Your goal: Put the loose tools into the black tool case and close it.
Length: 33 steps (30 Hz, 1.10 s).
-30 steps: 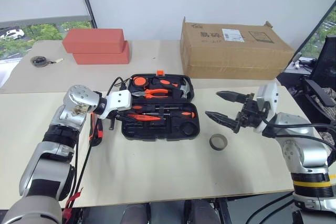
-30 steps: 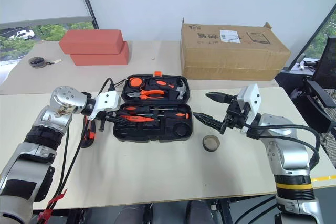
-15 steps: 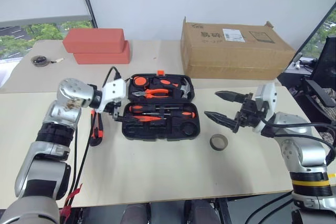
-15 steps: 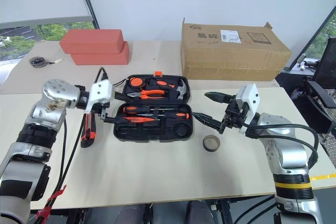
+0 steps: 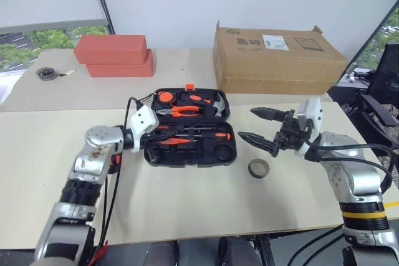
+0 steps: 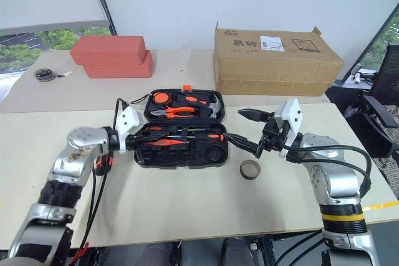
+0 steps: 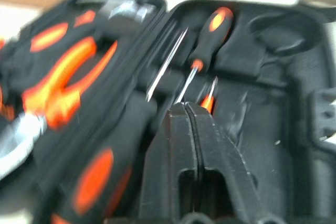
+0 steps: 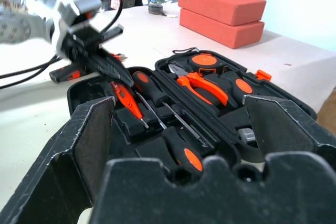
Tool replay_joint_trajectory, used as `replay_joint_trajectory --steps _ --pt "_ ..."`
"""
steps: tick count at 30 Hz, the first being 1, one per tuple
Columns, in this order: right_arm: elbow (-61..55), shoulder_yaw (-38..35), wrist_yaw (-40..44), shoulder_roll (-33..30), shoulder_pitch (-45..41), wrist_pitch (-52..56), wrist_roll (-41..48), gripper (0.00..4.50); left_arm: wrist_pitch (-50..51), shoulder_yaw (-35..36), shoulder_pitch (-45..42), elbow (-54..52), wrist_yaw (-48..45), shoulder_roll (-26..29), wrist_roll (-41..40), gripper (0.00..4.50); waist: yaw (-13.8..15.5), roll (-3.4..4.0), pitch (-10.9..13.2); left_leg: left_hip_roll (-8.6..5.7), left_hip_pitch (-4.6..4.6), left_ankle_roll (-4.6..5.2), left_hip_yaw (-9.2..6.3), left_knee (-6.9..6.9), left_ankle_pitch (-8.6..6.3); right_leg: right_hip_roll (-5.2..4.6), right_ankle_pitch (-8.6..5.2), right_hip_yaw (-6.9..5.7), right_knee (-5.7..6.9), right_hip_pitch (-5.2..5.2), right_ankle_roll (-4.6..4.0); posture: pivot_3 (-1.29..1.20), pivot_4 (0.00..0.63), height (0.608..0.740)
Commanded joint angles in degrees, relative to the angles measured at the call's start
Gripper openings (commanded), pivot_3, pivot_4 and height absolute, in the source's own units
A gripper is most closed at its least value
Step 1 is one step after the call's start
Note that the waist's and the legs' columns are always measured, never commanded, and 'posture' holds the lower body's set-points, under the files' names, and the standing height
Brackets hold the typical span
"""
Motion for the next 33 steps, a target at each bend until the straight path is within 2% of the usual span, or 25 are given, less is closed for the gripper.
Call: replay_joint_trajectory --steps 1,6,11,16,19,22,25,28,32,33 --pt "-1.8 -0.9 -0.4 0.1 -0.3 -1.0 0.3 4.5 -1.3 -0.2 0.2 -0.3 4.0 0.1 2.0 0.05 0.0 0.0 0.0 0.0 0.0 0.01 0.0 0.01 0.0 0.0 0.01 0.01 -0.01 0.01 -0.01 0.0 0.15 0.713" --pt "-1.7 -0.9 -0.2 0.1 0.3 -1.4 0.1 4.5 -0.2 -4.7 2.9 -0.8 3.0 2.6 5.6 0.05 -0.2 0.07 -0.1 0.0 0.04 0.01 0.0 0.0 0.0 0.0 0.01 0.08 -0.03 0.0 -0.01 0.0 0.15 0.713" --pt "-1.5 -0.6 -0.3 0.3 0.1 -1.6 -0.2 4.5 -1.4 -6.1 2.2 1.7 4.4 3.5 7.3 0.05 -0.1 0.39 -0.4 0.01 0.12 0.01 0.01 0.0 0.0 0.0 0.01 0.09 -0.01 0.05 -0.01 0.0 0.15 0.713" --pt "-1.6 -0.2 0.1 0.8 -0.1 -1.5 0.0 4.5 -1.9 -2.1 2.3 -1.1 5.3 3.4 3.3 0.05 -0.2 0.44 -0.4 0.06 0.29 0.03 -0.11 0.0 0.01 0.0 -0.12 0.19 0.0 0.07 0.22 0.0 0.15 0.713" --pt "-2.0 0.9 0.8 1.6 -0.7 -1.3 0.2 4.5 1.9 5.1 3.6 -7.5 8.8 2.7 -2.6 0.05 -0.5 0.43 -0.4 0.08 0.25 0.04 -0.11 0.0 0.03 0.0 -0.09 0.23 0.0 0.0 0.21 0.0 0.15 0.713" --pt "-2.5 3.6 2.3 3.3 -2.1 -2.0 -0.1 4.5 9.1 16.6 9.9 -20.1 17.7 -0.2 -10.0 0.81 -1.1 0.4 -0.4 0.11 0.06 0.05 -0.14 -0.01 0.02 0.01 0.13 0.23 -0.03 -0.15 -0.15 0.0 0.15 0.713" --pt "-1.3 5.3 3.6 4.3 -4.0 -2.4 -0.6 4.5 15.6 21.3 17.6 -31.2 24.3 -1.5 -11.1 1.93 -1.5 0.41 -0.4 0.08 0.07 0.11 -0.16 -0.08 -0.04 0.0 0.11 0.25 -0.03 -0.11 -0.07 0.0 0.15 0.713" --pt "1.3 6.6 5.2 5.4 -6.9 -3.2 -0.7 4.5 22.6 23.9 21.6 -38.0 34.5 -4.7 -8.9 3.05 -1.3 0.39 -0.4 0.0 0.08 0.15 -0.16 -0.11 -0.07 -0.05 0.08 0.23 -0.04 -0.06 0.0 0.0 0.15 0.713" --pt "4.6 8.0 7.8 6.1 -9.5 -4.5 -1.6 4.5 29.2 22.3 25.2 -42.0 42.7 -6.7 -4.4 4.47 -0.3 0.35 -0.4 -0.02 0.09 0.1 -0.18 -0.05 -0.02 -0.04 0.08 0.17 -0.08 -0.01 0.0 0.0 0.15 0.713" --pt "5.7 8.3 8.7 6.3 -10.3 -4.9 -1.9 4.5 30.2 21.0 26.1 -42.6 44.0 -7.5 -3.6 4.47 -0.1 0.35 -0.4 -0.02 0.09 0.09 -0.18 -0.03 -0.01 -0.04 0.09 0.17 -0.08 0.0 -0.01 0.0 0.15 0.713"
